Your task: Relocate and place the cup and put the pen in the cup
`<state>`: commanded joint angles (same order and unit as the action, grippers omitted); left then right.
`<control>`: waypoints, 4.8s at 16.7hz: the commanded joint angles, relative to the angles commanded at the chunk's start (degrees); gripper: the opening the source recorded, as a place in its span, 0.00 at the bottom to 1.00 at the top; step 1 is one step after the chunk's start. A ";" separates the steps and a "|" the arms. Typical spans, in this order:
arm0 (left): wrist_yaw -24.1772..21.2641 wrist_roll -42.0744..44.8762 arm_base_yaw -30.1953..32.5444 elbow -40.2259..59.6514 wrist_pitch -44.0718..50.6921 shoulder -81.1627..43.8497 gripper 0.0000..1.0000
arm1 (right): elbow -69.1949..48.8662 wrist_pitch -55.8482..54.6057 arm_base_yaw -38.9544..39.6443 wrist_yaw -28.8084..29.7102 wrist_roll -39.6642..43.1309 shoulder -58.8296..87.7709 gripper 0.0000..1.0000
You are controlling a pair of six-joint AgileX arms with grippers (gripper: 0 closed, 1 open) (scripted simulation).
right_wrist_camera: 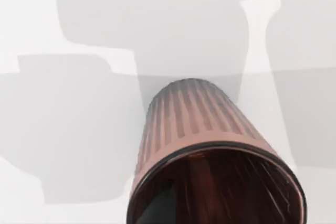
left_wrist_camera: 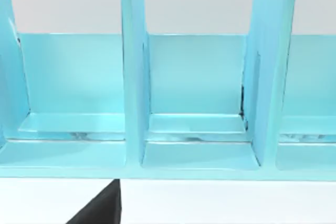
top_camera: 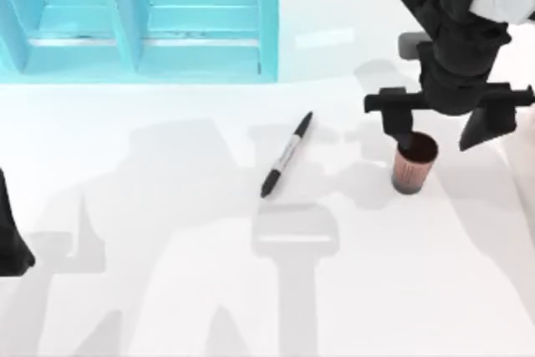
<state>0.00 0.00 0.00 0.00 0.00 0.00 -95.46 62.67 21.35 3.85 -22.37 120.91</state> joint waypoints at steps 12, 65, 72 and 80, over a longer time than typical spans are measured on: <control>0.00 0.00 0.00 0.00 0.00 0.00 1.00 | -2.13 1.92 -0.27 -0.01 -0.19 0.65 1.00; 0.00 0.00 0.00 0.00 0.00 0.00 1.00 | -22.86 -6.15 12.21 -9.60 -39.05 20.14 1.00; 0.00 0.00 0.00 0.00 0.00 0.00 1.00 | -20.21 -12.44 12.93 -9.46 -39.71 24.38 1.00; 0.00 0.00 0.00 0.00 0.00 0.00 1.00 | -20.21 -12.44 12.93 -9.46 -39.71 24.38 0.47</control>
<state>0.00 0.00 0.00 0.00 0.00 0.00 -115.66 50.23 34.29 -5.61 -62.07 145.29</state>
